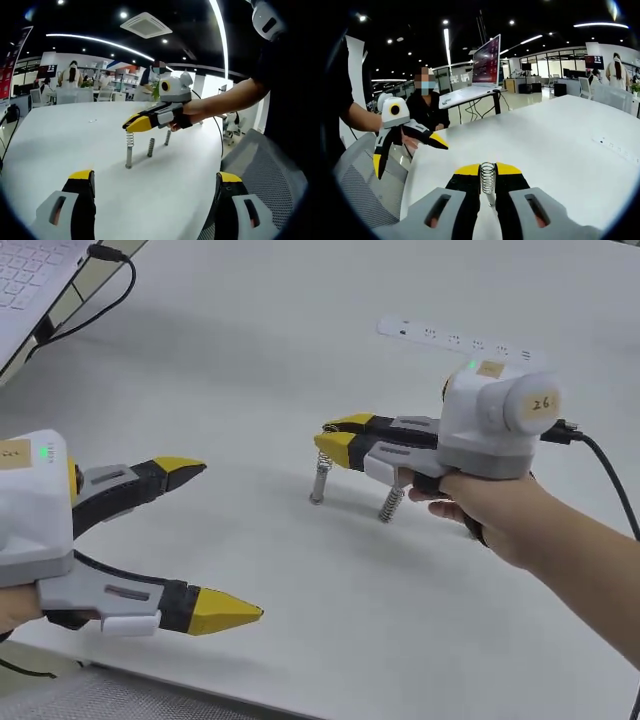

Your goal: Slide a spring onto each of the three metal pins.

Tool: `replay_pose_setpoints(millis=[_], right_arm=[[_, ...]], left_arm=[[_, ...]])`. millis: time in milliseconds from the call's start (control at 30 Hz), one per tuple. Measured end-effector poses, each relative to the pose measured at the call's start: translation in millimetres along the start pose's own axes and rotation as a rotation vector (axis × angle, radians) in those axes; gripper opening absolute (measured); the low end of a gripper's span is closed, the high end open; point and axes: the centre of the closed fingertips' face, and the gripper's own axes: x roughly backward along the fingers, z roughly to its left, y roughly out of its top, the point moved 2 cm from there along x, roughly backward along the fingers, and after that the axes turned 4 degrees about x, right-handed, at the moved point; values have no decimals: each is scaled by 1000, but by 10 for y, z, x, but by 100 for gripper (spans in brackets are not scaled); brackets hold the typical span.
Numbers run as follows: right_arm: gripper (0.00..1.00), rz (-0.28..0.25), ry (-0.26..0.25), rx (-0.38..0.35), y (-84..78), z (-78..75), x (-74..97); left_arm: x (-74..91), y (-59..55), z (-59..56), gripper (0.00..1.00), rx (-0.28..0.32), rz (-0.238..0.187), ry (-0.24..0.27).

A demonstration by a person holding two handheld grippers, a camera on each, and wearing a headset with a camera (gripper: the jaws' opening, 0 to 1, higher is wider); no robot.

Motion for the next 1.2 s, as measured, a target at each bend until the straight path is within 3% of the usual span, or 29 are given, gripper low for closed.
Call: replay_pose_setpoints(millis=[767,1200], right_arm=[[8,24,-8,-1,-185,-17,-74],[8,3,-21,20,-186,-49,-51]], left_arm=[[16,-42,24,98,8,6,14],[5,-50,29,97,10,6,19]])
